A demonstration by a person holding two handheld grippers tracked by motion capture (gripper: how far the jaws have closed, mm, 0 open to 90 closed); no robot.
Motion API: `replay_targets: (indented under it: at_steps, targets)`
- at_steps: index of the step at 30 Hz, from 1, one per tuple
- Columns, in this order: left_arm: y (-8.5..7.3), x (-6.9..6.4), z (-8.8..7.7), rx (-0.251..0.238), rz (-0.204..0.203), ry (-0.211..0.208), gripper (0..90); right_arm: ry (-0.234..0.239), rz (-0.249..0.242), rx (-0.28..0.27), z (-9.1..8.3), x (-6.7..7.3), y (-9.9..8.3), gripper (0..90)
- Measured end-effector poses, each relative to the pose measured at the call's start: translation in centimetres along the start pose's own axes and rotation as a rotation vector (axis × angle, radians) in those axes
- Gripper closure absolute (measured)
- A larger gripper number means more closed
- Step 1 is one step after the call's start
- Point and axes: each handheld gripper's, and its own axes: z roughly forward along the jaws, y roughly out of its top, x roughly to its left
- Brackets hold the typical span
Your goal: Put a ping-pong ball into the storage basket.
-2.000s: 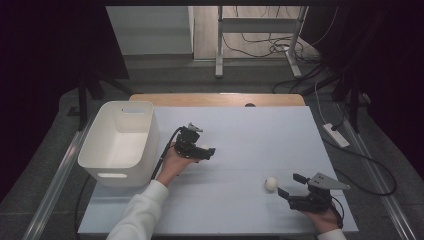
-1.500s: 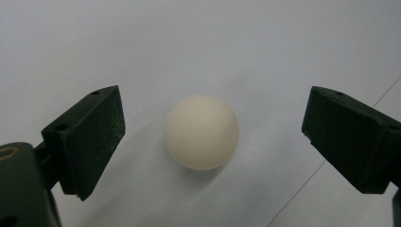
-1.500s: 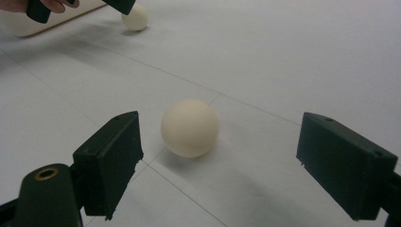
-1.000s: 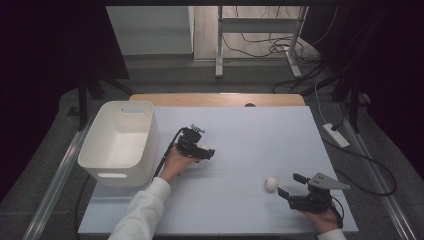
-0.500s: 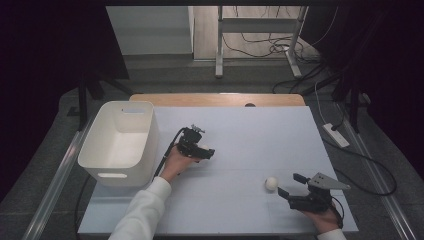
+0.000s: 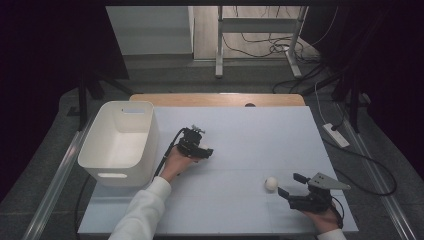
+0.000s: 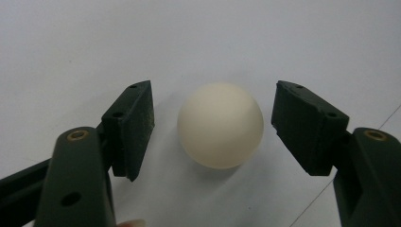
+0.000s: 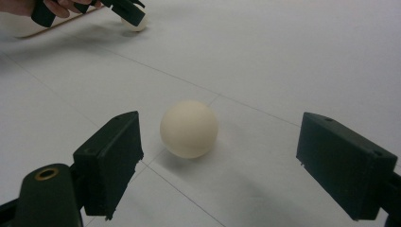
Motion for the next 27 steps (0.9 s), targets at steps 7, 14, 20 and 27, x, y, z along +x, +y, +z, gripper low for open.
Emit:
replay_targets:
  at_steps: [7,14,20,27]
  targets:
    - [-0.02,-0.02,-0.16,0.010,0.000,0.003,38.9,0.000,-0.001,-0.002,-0.01,-0.01,0.02,15.2]
    - [-0.01,-0.14,-0.27,0.005,0.009,0.005,50.1,-0.002,-0.003,-0.003,0.00,-0.01,0.03,15.3]
    - [-0.01,-0.01,-0.49,0.006,0.017,0.007,50.7,-0.004,-0.003,-0.004,0.00,-0.04,0.03,15.2]
    - [-0.02,0.01,-0.64,0.002,0.020,0.007,50.8,-0.004,-0.003,-0.003,0.01,-0.04,0.04,15.3]
